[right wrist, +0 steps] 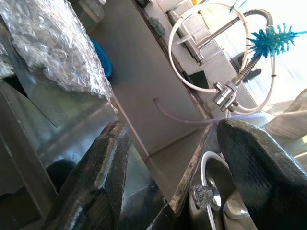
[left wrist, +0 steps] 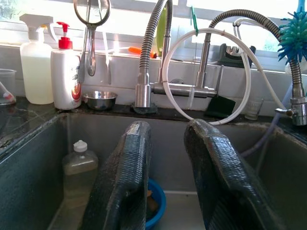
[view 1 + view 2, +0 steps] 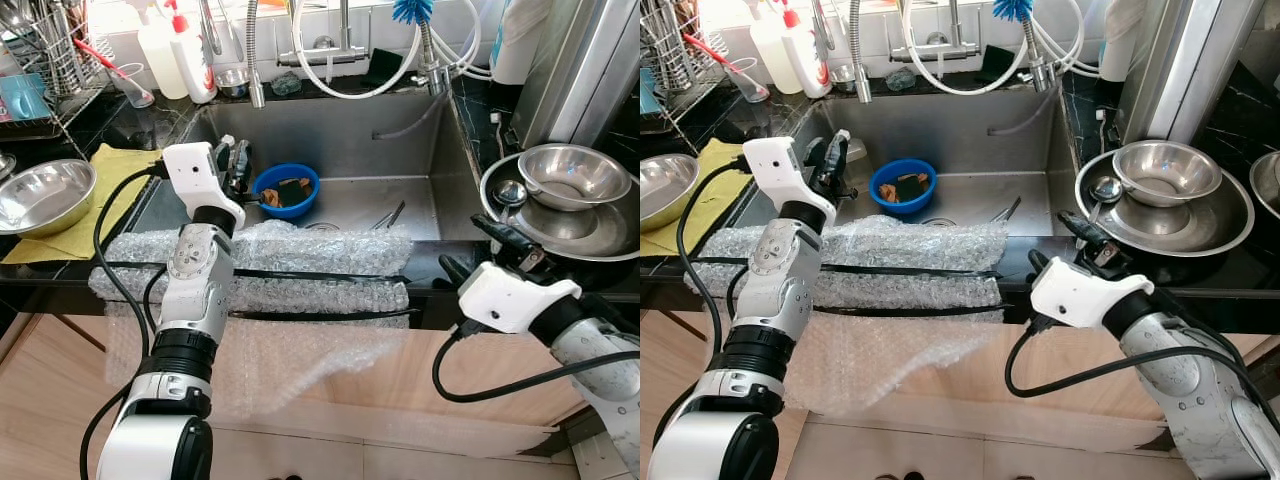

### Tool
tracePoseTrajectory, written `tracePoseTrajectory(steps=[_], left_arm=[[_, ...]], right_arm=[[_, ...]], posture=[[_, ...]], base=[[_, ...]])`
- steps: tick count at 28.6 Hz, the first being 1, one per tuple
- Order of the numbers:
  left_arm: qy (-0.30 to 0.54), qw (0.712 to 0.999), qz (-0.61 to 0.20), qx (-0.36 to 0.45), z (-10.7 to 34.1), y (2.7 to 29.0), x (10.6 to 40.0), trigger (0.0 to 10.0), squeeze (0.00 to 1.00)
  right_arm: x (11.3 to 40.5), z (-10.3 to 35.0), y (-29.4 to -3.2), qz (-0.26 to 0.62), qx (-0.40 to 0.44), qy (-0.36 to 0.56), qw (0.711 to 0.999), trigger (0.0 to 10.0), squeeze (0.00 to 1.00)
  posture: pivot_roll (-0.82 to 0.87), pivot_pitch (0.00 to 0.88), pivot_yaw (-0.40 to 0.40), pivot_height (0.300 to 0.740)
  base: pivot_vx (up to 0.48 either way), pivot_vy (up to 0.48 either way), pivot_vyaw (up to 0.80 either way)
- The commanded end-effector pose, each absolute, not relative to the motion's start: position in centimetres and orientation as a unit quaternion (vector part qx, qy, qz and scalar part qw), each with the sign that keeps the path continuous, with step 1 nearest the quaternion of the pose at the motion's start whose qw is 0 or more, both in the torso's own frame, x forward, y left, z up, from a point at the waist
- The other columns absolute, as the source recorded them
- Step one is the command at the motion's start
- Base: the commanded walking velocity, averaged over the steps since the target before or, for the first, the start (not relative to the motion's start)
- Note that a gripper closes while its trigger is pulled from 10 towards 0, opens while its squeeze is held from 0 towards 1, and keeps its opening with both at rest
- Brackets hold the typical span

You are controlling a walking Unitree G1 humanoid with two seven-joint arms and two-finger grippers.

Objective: Kitchen organization

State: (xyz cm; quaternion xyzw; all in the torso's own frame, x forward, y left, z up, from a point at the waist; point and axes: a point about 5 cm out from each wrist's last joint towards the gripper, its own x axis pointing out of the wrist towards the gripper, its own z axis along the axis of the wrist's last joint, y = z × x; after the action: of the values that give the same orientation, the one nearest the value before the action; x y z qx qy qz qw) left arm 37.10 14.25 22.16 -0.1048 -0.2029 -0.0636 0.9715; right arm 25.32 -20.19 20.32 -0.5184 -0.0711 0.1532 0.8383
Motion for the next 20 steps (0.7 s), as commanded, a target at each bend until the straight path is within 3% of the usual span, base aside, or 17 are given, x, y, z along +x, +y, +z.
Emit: tracePoseTrajectory(steps=[1, 20], left_arm=[[-0.211, 0.97, -0.061, -0.105, 22.82, 14.57, 37.28, 10.0, 0.0], [-0.211, 0.97, -0.061, -0.104, 22.83, 14.56, 37.28, 10.0, 0.0]], right_arm=[[25.57, 20.59, -20.68, 0.135, -0.522, -0.067, 0.84, 10.0, 0.0], [25.88, 20.44, -20.96, 0.116, -0.523, -0.062, 0.842, 10.0, 0.0]], posture=[[-0.12, 0.119, 0.143, 0.74], [-0.12, 0.119, 0.143, 0.74]], base=[[0.0, 0.0, 0.0], [0.0, 0.0, 0.0]])
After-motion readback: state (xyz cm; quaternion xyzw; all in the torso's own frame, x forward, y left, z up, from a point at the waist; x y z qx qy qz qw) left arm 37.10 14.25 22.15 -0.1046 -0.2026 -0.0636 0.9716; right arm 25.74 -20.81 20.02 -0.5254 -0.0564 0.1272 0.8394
